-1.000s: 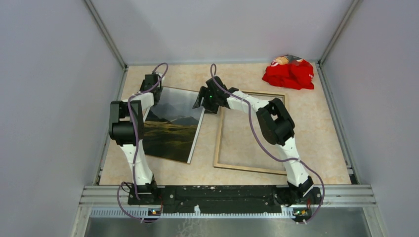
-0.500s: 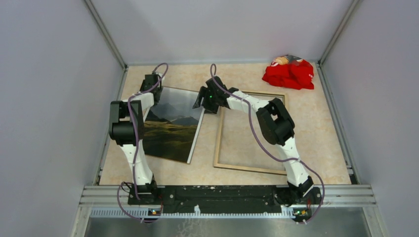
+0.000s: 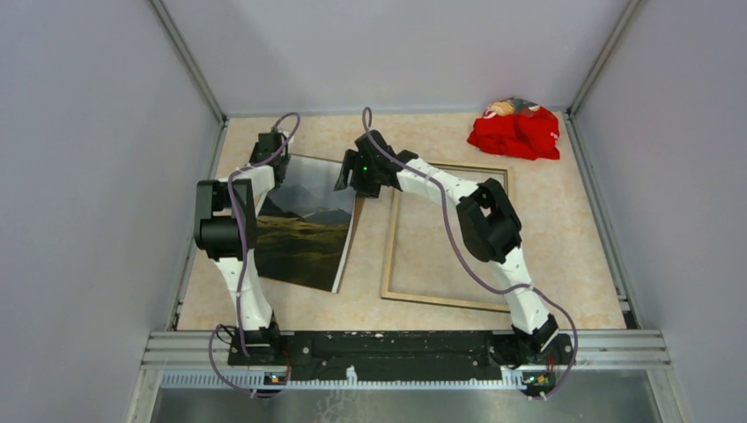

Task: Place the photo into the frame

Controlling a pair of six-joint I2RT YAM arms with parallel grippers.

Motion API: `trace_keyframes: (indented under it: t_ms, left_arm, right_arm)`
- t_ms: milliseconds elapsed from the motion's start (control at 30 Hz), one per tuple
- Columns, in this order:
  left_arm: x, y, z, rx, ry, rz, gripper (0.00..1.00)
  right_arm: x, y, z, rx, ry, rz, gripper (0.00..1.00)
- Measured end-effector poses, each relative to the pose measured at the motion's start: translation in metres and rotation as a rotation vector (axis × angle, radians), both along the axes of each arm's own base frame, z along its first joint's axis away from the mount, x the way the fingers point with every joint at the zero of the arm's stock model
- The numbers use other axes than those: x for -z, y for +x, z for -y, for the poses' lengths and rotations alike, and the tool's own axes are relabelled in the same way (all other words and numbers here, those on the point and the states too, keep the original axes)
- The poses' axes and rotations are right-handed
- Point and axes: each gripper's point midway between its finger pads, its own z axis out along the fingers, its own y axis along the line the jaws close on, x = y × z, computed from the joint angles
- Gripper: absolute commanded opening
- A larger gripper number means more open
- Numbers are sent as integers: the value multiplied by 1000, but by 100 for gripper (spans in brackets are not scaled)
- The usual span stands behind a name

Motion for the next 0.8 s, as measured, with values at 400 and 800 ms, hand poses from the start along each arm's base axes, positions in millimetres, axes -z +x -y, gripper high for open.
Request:
trace_keyframes:
  t_ms: [400, 800]
  left_arm:
    - [0, 0, 0, 1, 0, 3, 63]
    - [0, 0, 0, 1, 0, 7, 63]
  right_arm:
    - [-12, -1, -15, -24, 41, 33, 67]
    - [24, 5, 11, 6, 41, -21, 65]
